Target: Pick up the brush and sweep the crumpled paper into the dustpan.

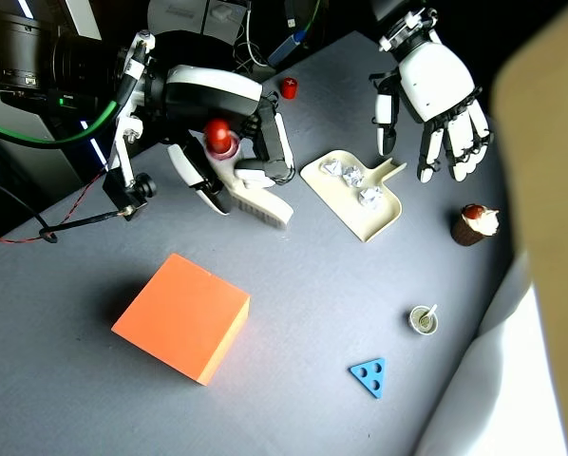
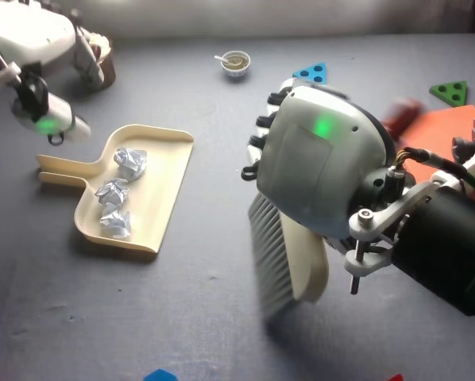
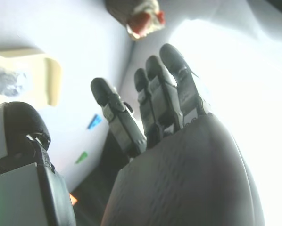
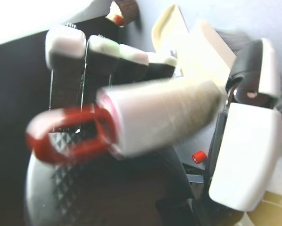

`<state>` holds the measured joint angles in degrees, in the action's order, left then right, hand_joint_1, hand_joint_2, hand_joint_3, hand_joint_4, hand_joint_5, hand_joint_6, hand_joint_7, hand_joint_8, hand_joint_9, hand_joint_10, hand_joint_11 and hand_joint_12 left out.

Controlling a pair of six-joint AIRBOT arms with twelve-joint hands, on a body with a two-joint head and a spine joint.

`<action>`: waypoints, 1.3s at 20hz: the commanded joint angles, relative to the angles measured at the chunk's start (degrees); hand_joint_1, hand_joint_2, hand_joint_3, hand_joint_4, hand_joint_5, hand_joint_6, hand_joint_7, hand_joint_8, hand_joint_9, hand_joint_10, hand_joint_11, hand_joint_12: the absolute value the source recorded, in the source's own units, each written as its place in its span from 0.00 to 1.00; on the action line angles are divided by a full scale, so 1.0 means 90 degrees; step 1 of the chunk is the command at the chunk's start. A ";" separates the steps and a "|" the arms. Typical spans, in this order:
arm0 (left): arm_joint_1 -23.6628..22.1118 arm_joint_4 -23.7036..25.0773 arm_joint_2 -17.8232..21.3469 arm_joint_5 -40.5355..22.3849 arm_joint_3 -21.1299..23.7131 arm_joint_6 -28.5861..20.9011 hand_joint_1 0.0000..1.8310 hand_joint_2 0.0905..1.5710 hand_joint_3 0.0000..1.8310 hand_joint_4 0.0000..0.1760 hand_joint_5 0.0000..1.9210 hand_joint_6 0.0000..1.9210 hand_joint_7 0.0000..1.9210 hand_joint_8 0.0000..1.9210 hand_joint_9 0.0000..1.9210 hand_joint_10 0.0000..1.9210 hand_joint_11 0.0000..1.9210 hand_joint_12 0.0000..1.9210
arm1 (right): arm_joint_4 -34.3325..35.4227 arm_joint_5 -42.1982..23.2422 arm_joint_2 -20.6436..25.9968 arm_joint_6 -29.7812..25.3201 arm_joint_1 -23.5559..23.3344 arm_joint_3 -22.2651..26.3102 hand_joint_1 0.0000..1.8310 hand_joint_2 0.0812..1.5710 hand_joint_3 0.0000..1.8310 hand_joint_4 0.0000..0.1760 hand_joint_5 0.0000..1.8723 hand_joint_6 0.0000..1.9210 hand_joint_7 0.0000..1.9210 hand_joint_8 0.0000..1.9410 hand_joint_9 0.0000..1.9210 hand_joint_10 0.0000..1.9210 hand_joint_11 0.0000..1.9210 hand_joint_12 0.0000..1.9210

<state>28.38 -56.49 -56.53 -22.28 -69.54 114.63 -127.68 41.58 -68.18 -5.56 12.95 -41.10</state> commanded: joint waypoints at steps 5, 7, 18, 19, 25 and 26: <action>-0.0385 0.0007 0.0111 -0.0287 0.0252 0.0214 0.52 0.61 0.00 0.35 0.44 0.00 0.19 0.00 0.17 0.00 0.04 0.32 | 0.0791 0.0115 0.0198 0.0383 -0.0483 0.0230 0.27 0.41 0.00 0.00 0.16 0.03 0.21 0.03 0.21 0.06 0.07 0.36; -0.0459 0.0014 0.0158 -0.0265 0.0350 0.0224 0.53 0.59 0.00 0.33 0.46 0.01 0.21 0.01 0.18 0.01 0.06 0.33 | 0.1476 -0.0044 0.0292 0.0395 -0.0617 0.0261 0.25 0.40 0.00 0.00 0.10 0.00 0.10 0.00 0.09 0.00 0.05 0.10; -0.1131 -0.0583 0.0239 0.0042 0.0771 0.1175 0.53 0.60 0.00 0.33 0.45 0.00 0.20 0.00 0.17 0.00 0.04 0.33 | -0.3997 -0.2298 0.2660 -0.8899 -0.0102 0.0085 0.20 0.44 0.00 0.00 0.01 0.00 0.02 0.00 0.02 0.00 0.03 0.04; -0.1153 -0.0674 0.0240 0.0027 0.0818 0.1260 0.53 0.60 0.00 0.32 0.45 0.00 0.20 0.00 0.17 0.00 0.05 0.33 | -0.4124 -0.2210 0.2747 -0.9222 -0.0045 0.0044 0.20 0.44 0.00 0.00 0.02 0.00 0.02 0.00 0.03 0.00 0.03 0.04; -0.1309 -0.0842 0.0274 0.0136 0.0850 0.1505 0.53 0.60 0.00 0.25 0.44 0.00 0.20 0.00 0.17 0.00 0.05 0.33 | -0.4221 -0.1899 0.3341 -1.0481 -0.0071 0.0363 0.21 0.45 0.00 0.00 0.01 0.00 0.02 0.00 0.02 0.00 0.03 0.03; -0.1349 -0.0848 0.0272 0.0200 0.0820 0.1558 0.53 0.60 0.00 0.32 0.44 0.00 0.20 0.00 0.18 0.00 0.05 0.33 | -0.4232 -0.1745 0.3468 -1.0454 -0.0079 0.0524 0.20 0.46 0.01 0.00 0.01 0.00 0.02 0.00 0.02 0.00 0.03 0.03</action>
<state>16.93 -65.67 -54.39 -17.91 -62.11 128.38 -164.18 18.50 -37.43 -99.42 13.06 -36.21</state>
